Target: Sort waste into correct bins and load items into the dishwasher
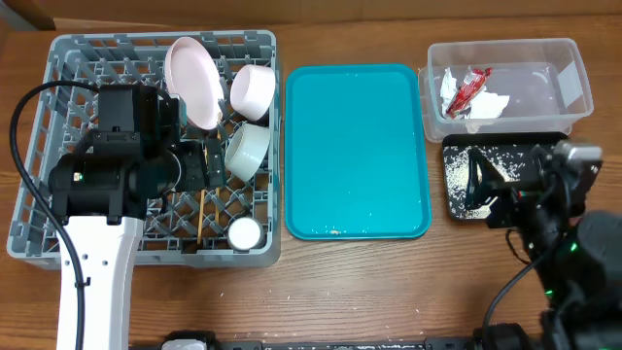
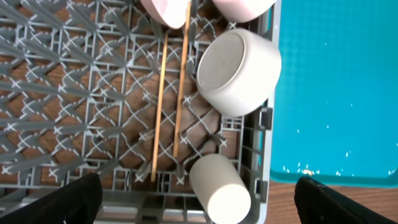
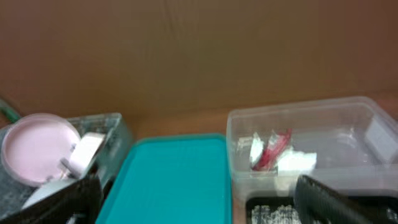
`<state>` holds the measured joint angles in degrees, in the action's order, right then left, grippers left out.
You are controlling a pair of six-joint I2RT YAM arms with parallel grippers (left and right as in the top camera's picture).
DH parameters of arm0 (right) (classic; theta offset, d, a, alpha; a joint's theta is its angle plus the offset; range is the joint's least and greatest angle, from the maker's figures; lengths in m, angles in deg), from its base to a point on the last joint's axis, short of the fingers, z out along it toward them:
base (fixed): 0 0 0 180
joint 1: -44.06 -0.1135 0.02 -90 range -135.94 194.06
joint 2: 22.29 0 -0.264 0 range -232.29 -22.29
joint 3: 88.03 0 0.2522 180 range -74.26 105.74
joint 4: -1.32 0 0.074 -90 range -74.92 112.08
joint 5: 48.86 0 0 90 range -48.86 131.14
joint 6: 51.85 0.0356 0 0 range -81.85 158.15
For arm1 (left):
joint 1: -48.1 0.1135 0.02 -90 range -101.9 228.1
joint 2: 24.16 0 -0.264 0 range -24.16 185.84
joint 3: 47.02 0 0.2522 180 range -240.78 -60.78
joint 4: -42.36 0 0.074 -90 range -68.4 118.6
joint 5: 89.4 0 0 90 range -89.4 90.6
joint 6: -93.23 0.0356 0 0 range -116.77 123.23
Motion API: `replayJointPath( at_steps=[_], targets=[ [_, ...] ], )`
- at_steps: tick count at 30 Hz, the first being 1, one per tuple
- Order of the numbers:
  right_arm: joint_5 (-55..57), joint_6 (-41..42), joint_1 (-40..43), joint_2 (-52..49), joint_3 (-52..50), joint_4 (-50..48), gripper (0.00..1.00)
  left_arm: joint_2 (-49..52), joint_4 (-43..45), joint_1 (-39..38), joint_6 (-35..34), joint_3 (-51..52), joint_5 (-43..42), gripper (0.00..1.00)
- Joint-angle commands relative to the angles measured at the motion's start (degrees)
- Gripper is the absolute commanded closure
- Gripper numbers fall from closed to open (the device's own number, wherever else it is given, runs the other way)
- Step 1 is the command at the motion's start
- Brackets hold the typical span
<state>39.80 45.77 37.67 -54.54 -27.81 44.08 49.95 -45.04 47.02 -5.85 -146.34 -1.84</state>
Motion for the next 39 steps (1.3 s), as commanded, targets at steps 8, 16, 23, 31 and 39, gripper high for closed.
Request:
replayJointPath(
  at_steps=[8,16,23,31,39],
  targets=[
    [0.87,-2.1,0.81,24.35,-38.75,-24.85,0.0,0.13,0.13,0.2,-0.37,-0.79,-0.59,0.0],
    [1.31,-2.1,1.38,32.13,-44.72,-25.46,0.0,0.13,0.13,0.2,-0.37,-0.79,-0.59,0.0],
    [1.25,-1.88,1.38,32.13,-46.03,-24.28,0.0,0.13,0.13,0.2,-0.37,-0.79,-0.59,0.0],
    [1.29,-1.88,1.38,32.09,-46.01,-24.24,0.0,0.13,0.13,0.2,-0.37,-0.79,-0.59,0.0],
    [1.29,-1.88,1.38,32.09,-46.01,-24.24,0.0,0.13,0.13,0.2,-0.37,-0.79,-0.59,0.0]
  ],
)
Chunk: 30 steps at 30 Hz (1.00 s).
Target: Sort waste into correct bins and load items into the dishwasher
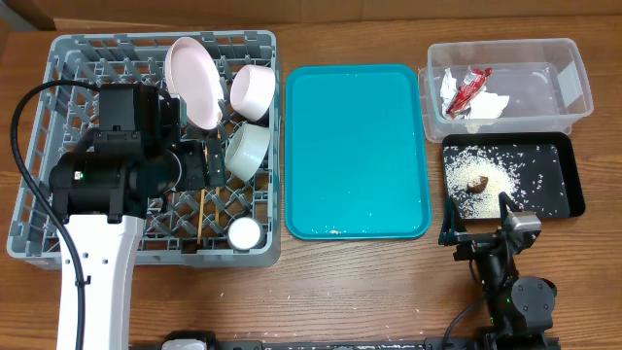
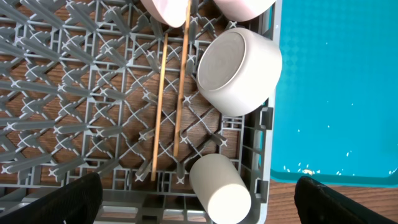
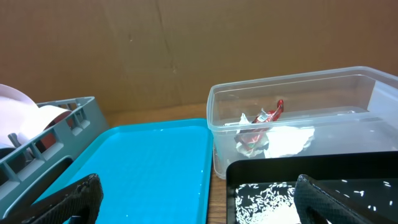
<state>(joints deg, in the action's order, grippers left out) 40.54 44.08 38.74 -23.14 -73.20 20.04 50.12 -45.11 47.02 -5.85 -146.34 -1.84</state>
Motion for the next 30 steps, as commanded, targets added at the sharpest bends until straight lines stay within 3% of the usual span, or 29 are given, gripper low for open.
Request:
replayJointPath(
  at_steps=[1,14,22,27,30],
  targets=[
    [0.55,-0.2,0.31,0.68,-0.61,-0.2,0.0,-0.04,0.2,0.2,-0.35,-0.79,-0.59,0.0],
    [0.55,-0.2,0.31,0.68,-0.61,-0.2,0.0,-0.04,0.2,0.2,-0.35,-0.79,-0.55,0.0],
    [0.55,-0.2,0.31,0.68,-0.61,-0.2,0.0,-1.77,0.7,0.22,0.55,-0.74,6.05,0.0],
    [0.55,-0.2,0.31,0.68,-0.61,-0.2,0.0,-15.23,19.76,0.22,10.67,8.52,-0.11,0.0],
    [0.55,-0.2,0.31,0.68,-0.61,-0.2,0.0,-26.4,33.83,0.22,12.11,20.76,-3.65,0.0]
  ],
)
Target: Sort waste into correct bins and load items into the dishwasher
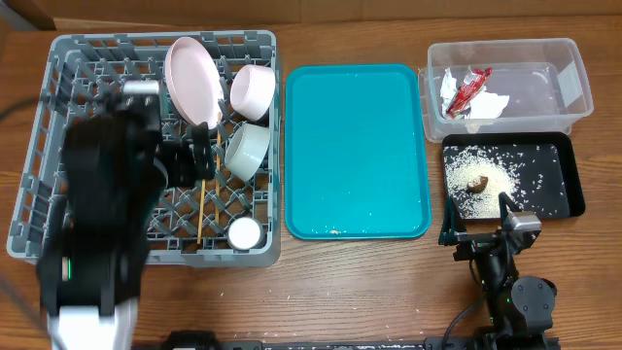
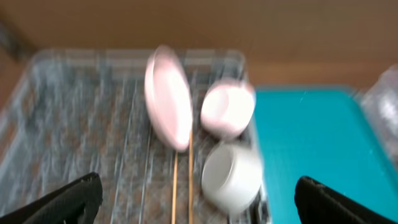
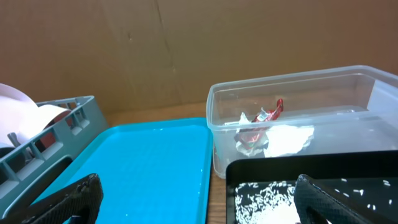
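Observation:
The grey dish rack [image 1: 58,58] holds a pink plate [image 1: 190,83], a pink bowl [image 1: 253,89], a white bowl [image 1: 246,151], two chopsticks [image 1: 201,216] and a white cup [image 1: 244,232]. My left gripper [image 1: 199,160] hangs open and empty over the rack, blurred by motion; its wrist view shows the plate [image 2: 168,96] and both bowls ahead. The clear bin [image 1: 573,68] holds wrappers [image 1: 468,89]. Rice [image 1: 496,170] lies in the black tray [image 1: 573,185]. My right gripper [image 1: 476,228] stands open and empty at the table's front right.
A teal tray [image 1: 356,146] lies between the rack and the bins, bare but for a few crumbs at its front edge. A brown cardboard wall [image 3: 186,43] closes the back of the table.
My left arm has moved back and up from the rack's front right corner; its view now takes in the plate and bowls from farther off, blurred. The right arm has not moved.
At first my right arm was over the black tray and my left gripper hung open over the chopsticks and white cup. Then the right arm stood at the table's front right with the left unchanged. Now the left arm has pulled back over the rack.

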`<state>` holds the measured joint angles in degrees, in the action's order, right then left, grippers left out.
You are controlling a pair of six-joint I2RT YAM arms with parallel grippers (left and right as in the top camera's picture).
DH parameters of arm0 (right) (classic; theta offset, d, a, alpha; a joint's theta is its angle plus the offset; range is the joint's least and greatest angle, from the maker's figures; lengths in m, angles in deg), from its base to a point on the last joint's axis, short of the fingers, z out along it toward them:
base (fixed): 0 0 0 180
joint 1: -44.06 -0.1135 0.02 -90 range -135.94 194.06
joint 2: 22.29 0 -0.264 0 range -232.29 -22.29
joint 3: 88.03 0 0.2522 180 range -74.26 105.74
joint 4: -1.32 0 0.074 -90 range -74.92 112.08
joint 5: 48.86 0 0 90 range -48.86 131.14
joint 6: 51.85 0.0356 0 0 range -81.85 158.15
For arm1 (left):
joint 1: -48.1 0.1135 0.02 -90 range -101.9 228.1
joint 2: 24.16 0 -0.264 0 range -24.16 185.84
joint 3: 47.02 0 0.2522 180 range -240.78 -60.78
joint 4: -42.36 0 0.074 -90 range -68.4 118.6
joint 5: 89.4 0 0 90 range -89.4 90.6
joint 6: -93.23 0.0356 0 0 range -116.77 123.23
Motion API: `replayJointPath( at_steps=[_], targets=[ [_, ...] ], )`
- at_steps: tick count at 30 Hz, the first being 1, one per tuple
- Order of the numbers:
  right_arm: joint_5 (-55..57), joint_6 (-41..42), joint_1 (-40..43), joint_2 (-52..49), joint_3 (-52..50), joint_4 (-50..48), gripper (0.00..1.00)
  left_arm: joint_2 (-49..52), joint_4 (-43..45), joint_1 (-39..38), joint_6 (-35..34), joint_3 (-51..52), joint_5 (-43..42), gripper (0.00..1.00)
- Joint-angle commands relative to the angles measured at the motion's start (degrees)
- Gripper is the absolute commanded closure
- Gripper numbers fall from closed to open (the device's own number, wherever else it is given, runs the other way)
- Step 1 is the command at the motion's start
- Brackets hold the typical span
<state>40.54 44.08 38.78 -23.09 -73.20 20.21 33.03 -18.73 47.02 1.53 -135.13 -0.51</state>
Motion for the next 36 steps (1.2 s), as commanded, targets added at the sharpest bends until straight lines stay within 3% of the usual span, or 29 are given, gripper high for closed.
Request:
replayJointPath(
  at_steps=[1,6,16,22,36],
  targets=[
    [0.55,-0.2,0.26,0.63,-0.61,-0.37,0.0,-12.31,11.41,0.24,4.72,13.25,-5.9,0.0],
    [0.55,-0.2,0.26,0.63,-0.61,-0.37,0.0,-30.25,30.6,0.31,4.68,37.62,-11.04,0.0],
    [0.55,-0.2,0.26,0.63,-0.61,-0.37,0.0,-51.45,42.77,0.28,6.32,63.39,-10.34,0.0],
    [0.55,-0.2,0.26,0.63,-0.61,-0.37,0.0,-57.02,46.01,0.31,9.14,71.52,-10.36,0.0],
    [0.55,-0.2,0.26,0.63,-0.61,-0.37,0.0,-56.94,44.0,0.31,10.47,74.07,-10.36,0.0]
  ],
)
